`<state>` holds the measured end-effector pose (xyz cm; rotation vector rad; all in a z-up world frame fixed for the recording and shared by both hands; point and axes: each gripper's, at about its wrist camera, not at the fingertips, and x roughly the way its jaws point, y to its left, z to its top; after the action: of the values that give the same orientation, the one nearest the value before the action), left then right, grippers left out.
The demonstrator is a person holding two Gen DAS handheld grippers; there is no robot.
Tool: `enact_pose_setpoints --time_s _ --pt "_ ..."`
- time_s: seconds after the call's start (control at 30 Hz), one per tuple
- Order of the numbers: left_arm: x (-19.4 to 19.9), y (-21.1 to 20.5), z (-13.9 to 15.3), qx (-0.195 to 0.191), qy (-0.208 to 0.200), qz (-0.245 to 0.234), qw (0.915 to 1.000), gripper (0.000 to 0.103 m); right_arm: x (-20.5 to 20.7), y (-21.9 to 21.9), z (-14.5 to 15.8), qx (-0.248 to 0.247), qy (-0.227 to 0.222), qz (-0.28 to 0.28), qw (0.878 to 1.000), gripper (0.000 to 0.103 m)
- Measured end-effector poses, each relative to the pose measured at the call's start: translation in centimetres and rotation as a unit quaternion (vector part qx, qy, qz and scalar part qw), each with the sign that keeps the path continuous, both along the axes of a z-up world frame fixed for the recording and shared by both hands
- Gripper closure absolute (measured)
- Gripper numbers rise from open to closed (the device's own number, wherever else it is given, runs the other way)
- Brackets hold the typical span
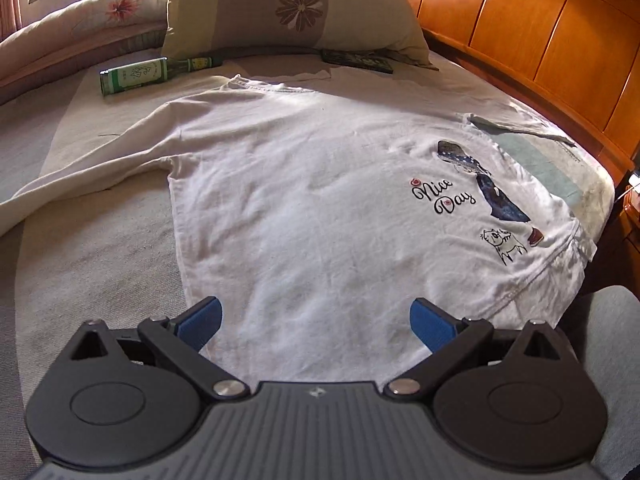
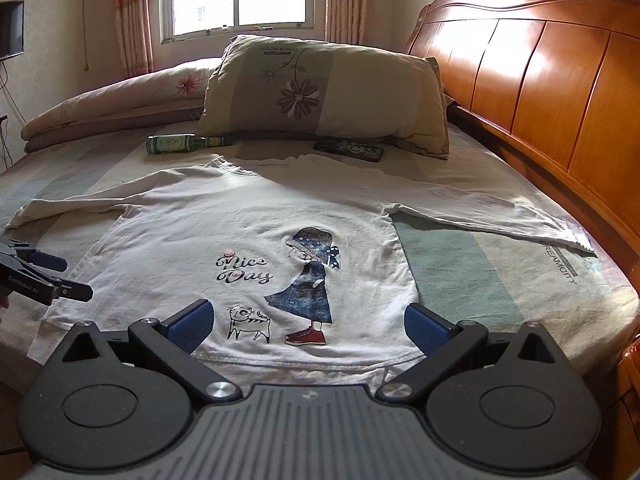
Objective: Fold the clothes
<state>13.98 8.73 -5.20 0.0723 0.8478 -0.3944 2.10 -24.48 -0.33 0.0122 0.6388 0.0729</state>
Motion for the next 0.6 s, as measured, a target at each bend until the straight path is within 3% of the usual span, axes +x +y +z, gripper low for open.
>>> enact_pose_setpoints --time_s 0.17,0.33,0.5,0.6 --pt "-1.0 -1.7 3.1 -0.005 -0.029 0.014 0.9995 0.003 3.1 -1.5 -0.9 0.019 0.039 0.021 0.999 0.0" --pt "-1.9 -3.8 5.2 0.0 -0.034 0.002 0.9994 0.003 8.0 -1.7 -4.5 0.098 0.083 0.06 0.99 0.0" --pt "-1.6 -4.8 6.6 0.052 -0.04 0.015 0.9977 0.003 11.3 -1.4 -7.6 0.176 0.11 0.097 0.973 0.0" --pt "-1.2 -4.9 7.4 0.07 -0.042 0.029 0.9963 0.003 11.8 -2.7 -9.3 0.198 0.128 0.072 0.969 0.0"
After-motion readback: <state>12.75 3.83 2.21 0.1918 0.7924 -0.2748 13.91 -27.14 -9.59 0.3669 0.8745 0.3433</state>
